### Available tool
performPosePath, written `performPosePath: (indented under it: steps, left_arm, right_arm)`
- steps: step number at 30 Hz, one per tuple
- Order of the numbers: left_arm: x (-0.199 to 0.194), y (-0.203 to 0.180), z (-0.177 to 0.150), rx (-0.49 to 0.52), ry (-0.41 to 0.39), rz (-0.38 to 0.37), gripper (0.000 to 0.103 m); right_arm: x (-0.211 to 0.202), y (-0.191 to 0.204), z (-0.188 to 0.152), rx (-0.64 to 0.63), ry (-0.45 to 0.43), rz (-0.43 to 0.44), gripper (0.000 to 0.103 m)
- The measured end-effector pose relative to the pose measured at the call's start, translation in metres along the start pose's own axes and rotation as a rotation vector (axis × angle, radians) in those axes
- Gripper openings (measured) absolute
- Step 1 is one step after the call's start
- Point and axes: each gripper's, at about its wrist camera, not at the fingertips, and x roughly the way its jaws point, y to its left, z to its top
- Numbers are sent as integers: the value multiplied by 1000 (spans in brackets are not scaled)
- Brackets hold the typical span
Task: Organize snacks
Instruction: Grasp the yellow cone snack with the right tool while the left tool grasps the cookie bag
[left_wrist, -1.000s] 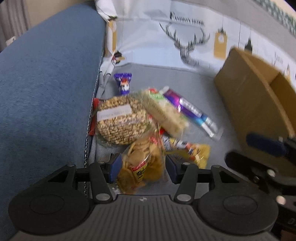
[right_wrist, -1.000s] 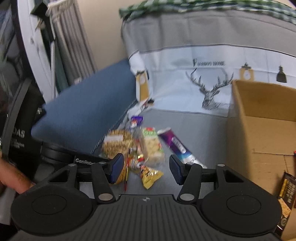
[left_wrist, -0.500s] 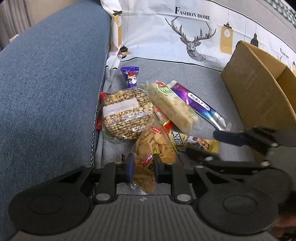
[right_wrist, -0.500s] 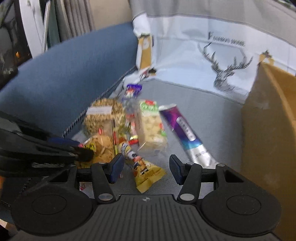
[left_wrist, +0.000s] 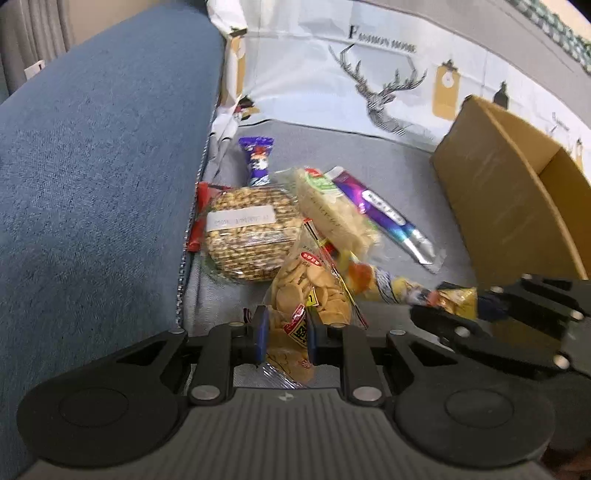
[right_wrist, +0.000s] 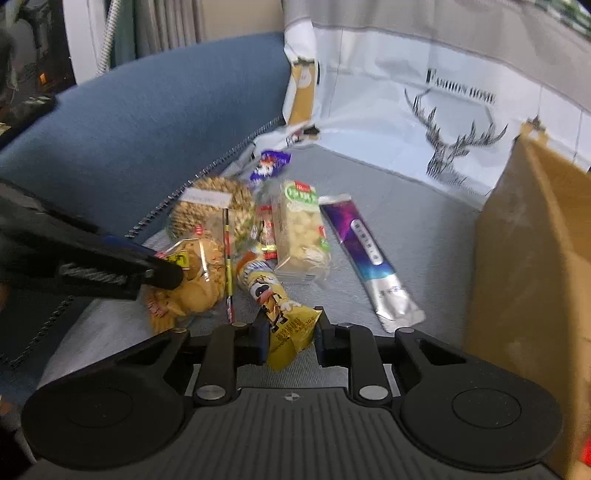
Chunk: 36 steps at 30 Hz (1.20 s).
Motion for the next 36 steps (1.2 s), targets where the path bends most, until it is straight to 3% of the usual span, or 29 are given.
performPosePath:
  steps: [5, 10, 14, 18, 21, 23, 27, 31, 36]
  left_arm:
    - [-14, -5, -3, -21, -25, -38, 22]
    - [-23, -7, -11, -146, -10, -78, 22]
    - [-22, 0, -13, -211, 11, -98, 22]
    - [0, 10, -12, -253, 122, -114, 22]
    - [6, 11, -11, -257, 140, -110, 32]
    - [8, 11, -11, -250, 148, -108, 51]
    - [12, 3, -9, -204, 148, -88, 58]
    - [20, -4, -8, -162, 173, -76, 72]
    - [28, -13, -8, -111, 191, -56, 76]
  right_arm:
    - [-41, 15, -14, -78, -32, -51, 23]
    - [-60, 27, -55, -33, 46, -121, 23]
    - [-66, 32, -66, -15, 45, -69, 27]
    - [-61, 28, -74, -18, 36, 2, 32]
    - [-53, 19, -75, 38, 64, 43, 38]
    - [-49, 16, -73, 69, 71, 65, 50]
    - [-38, 16, -73, 73, 86, 54, 50]
    - [-31, 19, -74, 63, 102, 50, 50]
    - [-25, 22, -76, 45, 119, 41, 50]
